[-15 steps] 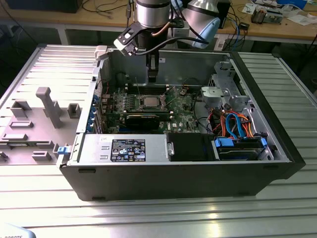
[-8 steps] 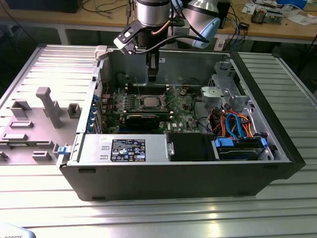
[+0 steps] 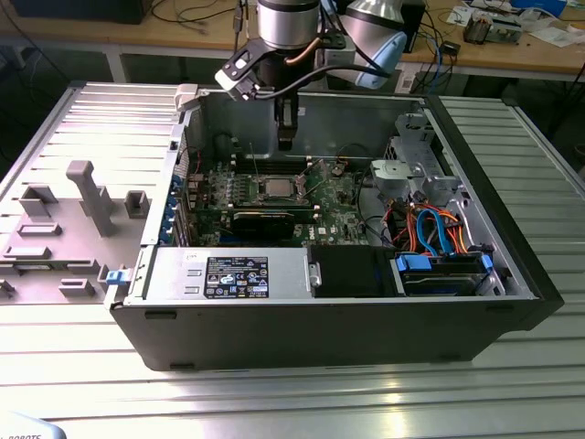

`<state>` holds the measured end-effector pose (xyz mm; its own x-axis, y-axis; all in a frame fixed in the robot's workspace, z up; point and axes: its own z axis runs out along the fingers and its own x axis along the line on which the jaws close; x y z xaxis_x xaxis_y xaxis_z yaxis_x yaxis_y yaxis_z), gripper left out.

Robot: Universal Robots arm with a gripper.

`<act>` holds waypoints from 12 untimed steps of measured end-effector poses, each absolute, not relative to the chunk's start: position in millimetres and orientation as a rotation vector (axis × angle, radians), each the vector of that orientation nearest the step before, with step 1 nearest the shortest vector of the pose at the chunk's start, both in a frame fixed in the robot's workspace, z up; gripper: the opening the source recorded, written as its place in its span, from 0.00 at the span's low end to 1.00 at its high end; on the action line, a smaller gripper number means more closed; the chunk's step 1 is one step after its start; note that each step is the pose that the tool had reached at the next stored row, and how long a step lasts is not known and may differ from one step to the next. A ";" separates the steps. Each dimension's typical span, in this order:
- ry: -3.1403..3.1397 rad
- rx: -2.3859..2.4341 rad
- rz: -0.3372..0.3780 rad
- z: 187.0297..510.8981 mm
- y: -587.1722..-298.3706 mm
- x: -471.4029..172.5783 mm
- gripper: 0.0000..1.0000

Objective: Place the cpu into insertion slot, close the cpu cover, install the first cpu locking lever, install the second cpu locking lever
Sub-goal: 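Close the cpu cover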

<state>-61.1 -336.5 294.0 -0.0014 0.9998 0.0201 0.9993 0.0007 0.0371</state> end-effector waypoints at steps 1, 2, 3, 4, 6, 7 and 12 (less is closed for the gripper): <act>2.214 2.211 0.063 294.0 -336.5 -60.6 0.11; 2.214 2.211 0.063 294.0 -336.5 -60.0 0.11; 2.214 2.211 0.063 294.0 -336.5 -59.5 0.11; 2.214 2.211 0.063 294.0 -336.5 -59.1 0.11; 2.214 2.211 0.063 294.0 -336.5 -58.4 0.11; 2.214 2.211 0.063 294.0 -336.5 -57.9 0.11; 2.214 2.211 0.063 294.0 -336.5 -56.0 0.11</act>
<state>-56.0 -336.5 294.0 -0.0014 0.9998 0.0201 0.9993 0.0006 0.0371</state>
